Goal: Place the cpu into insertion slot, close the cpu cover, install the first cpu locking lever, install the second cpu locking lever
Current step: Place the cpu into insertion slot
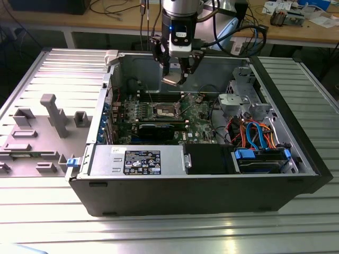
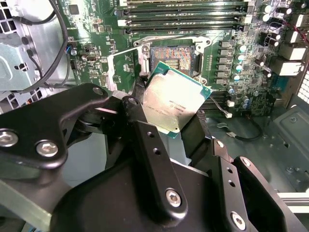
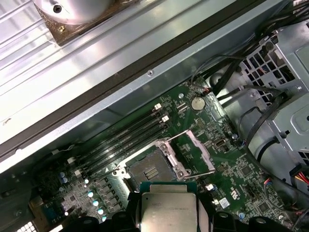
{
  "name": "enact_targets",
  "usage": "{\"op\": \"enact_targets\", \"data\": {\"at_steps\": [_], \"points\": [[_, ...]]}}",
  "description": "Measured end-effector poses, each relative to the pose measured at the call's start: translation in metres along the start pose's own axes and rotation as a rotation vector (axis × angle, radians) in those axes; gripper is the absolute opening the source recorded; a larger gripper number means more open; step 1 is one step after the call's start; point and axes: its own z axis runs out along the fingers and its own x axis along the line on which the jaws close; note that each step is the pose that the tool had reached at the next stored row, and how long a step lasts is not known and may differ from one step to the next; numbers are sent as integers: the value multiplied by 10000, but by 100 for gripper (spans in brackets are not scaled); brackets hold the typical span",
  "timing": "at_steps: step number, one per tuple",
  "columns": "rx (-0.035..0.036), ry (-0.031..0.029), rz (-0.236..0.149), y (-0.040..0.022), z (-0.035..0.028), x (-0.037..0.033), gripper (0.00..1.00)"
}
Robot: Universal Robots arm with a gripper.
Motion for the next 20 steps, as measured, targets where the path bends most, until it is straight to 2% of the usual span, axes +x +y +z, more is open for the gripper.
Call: {"op": "enact_targets", "data": {"at_steps": [8, 20], "points": [[54, -38, 128, 0, 1, 0, 55], [69, -52, 321, 0, 3, 0, 55]]}}
